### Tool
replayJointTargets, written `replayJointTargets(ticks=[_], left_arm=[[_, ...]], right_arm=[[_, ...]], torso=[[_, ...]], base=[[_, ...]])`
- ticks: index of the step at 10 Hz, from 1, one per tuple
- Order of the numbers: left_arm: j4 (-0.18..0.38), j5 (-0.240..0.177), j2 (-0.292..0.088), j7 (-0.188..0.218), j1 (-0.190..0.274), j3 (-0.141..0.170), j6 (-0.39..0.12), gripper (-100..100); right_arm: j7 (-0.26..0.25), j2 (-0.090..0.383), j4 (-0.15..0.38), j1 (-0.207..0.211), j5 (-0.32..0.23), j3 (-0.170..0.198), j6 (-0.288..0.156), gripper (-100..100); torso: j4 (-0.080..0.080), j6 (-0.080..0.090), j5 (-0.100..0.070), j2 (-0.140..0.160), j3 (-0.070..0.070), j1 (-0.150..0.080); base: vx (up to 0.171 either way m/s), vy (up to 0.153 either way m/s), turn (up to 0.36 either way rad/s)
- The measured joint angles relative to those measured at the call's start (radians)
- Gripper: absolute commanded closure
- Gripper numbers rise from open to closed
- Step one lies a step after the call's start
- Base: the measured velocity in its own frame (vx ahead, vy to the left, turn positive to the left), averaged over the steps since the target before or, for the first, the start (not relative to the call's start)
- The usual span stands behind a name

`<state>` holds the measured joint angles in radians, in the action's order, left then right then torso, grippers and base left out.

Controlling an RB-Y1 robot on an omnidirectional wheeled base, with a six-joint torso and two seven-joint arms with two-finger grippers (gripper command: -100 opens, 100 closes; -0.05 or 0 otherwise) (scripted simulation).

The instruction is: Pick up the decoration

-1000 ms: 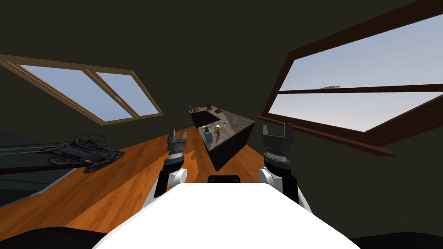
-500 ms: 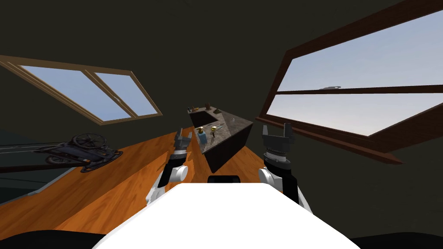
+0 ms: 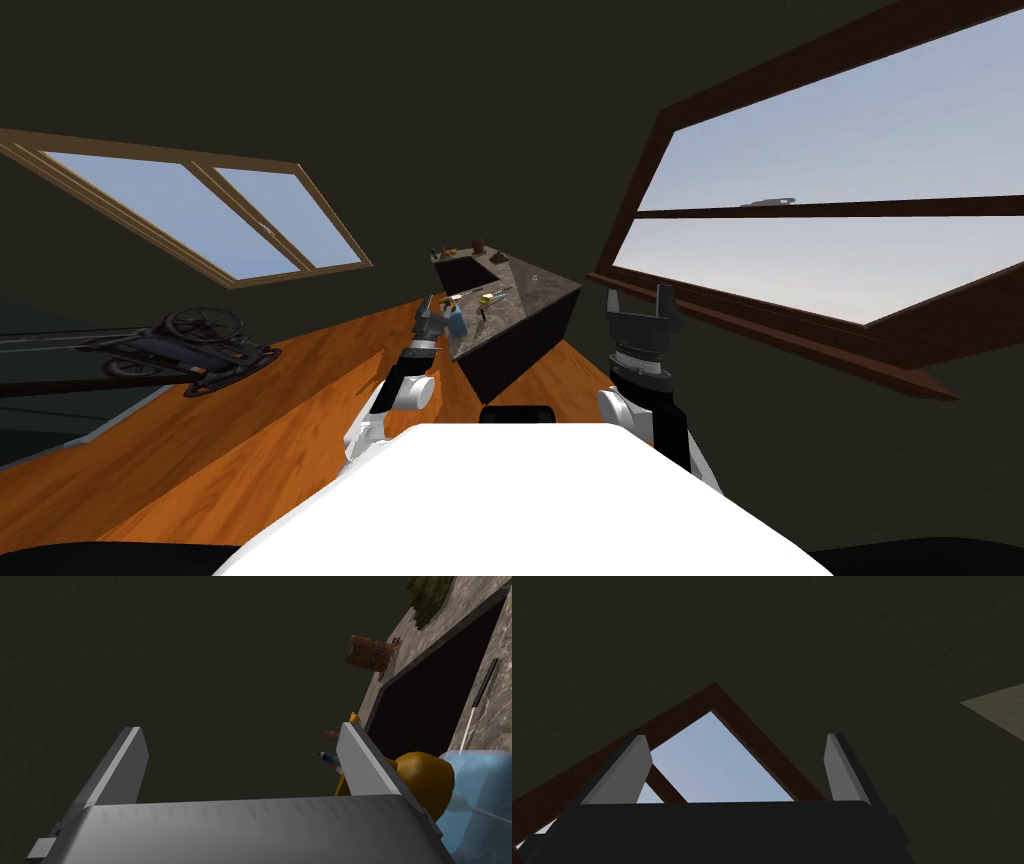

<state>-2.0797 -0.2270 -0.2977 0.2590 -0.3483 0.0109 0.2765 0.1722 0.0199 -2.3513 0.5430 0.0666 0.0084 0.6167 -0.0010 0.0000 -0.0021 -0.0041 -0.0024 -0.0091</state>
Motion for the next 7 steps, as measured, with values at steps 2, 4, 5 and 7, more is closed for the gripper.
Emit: replayJointTargets(ticks=[2,4,5,7], left_arm=[[0.052,-0.026,-0.044,0.036,0.045,-0.014,-0.04,-100],[0.073,-0.053,-0.085,0.068,0.079,-0.017,-0.092,-100],[0.101,-0.066,-0.105,0.084,0.1,-0.025,-0.114,-100],[0.127,-0.091,-0.142,0.114,0.131,-0.031,-0.16,-100]], right_arm=[[0.0,0.0,0.0,0.0,0.0,0.0,0.0,0],[0.0,0.0,0.0,0.0,0.0,0.0,0.0,0],[0.0,0.0,0.0,0.0,0.0,0.0,0.0,0],[0.0,0.0,0.0,0.0,0.0,0.0,0.0,0]], torso=[[0.0,0.0,-0.001,0.0,0.0,-0.003],[0.0,0.0,0.0,0.0,0.0,0.0],[0.0,0.0,0.0,-0.001,-0.001,-0.001],[0.0,0.0,0.0,-0.002,-0.001,0.0]], base=[[0.047,-0.18,0.026],[0.058,-0.15,0.028],[0.065,-0.124,0.035],[0.067,-0.142,0.031]])
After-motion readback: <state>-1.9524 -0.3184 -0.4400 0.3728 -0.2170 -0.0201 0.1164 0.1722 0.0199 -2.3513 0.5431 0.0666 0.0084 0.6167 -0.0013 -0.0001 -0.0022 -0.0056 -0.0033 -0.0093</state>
